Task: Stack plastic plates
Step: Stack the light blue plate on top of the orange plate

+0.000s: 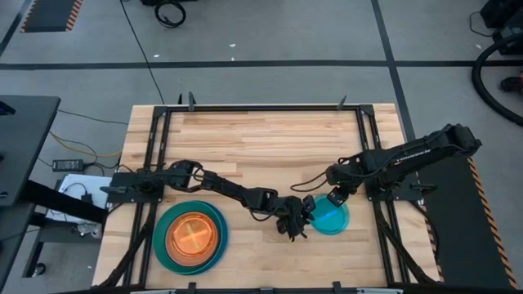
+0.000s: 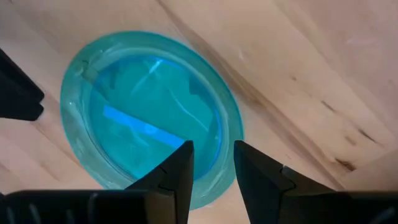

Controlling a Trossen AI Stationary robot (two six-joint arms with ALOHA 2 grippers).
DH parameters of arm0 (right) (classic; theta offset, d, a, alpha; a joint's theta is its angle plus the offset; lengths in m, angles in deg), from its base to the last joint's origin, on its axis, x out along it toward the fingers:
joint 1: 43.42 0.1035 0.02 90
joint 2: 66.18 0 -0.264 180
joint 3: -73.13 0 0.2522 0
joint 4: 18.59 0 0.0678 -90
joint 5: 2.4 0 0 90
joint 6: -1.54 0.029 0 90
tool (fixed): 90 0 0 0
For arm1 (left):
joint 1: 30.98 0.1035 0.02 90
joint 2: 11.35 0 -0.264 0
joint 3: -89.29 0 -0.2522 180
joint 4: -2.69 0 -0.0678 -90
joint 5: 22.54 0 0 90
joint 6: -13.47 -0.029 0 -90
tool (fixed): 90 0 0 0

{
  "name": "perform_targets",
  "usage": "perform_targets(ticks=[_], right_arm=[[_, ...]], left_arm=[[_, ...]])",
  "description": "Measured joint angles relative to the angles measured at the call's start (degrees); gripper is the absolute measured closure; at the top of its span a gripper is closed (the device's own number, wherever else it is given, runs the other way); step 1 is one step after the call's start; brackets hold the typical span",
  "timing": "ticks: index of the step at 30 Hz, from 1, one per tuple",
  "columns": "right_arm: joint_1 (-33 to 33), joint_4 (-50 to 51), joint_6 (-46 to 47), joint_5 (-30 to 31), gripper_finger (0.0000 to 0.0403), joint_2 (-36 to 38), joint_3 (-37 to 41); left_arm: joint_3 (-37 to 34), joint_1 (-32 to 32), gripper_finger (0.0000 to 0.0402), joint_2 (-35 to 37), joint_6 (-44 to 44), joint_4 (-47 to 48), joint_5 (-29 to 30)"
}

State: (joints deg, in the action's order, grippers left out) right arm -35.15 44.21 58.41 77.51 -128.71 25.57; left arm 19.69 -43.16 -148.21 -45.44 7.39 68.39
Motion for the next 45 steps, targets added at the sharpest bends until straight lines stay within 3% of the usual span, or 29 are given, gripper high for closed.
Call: perform_targets(ticks=[17, 29, 35, 39, 45], right_arm=[[4.2, -3.5, 4.1, 0.0, 0.0278, -4.9, 0.0], [4.3, -13.3, 0.3, -2.2, 0.0278, -10.5, 0.0], [3.8, -9.8, 0.3, -2.9, 0.0278, -6.2, -1.0], [2.3, -1.2, -1.3, -1.5, 0.0278, -1.1, -2.6], [1.3, 9.4, -1.3, 8.1, 0.0278, 9.6, -6.5]], left_arm=[[0.0, 2.2, 0.0276, 0.0, -3.3, 1.3, -9.0], [0.1, 2.4, 0.0276, -0.8, -6.4, 2.0, -9.3], [0.1, 2.4, 0.0276, -0.8, -5.4, 1.7, -8.8], [0.0, 1.0, 0.0284, 0.4, -3.7, 3.3, -2.2], [0.1, 0.2, 0.0315, 7.7, 0.0, 11.3, -0.9]])
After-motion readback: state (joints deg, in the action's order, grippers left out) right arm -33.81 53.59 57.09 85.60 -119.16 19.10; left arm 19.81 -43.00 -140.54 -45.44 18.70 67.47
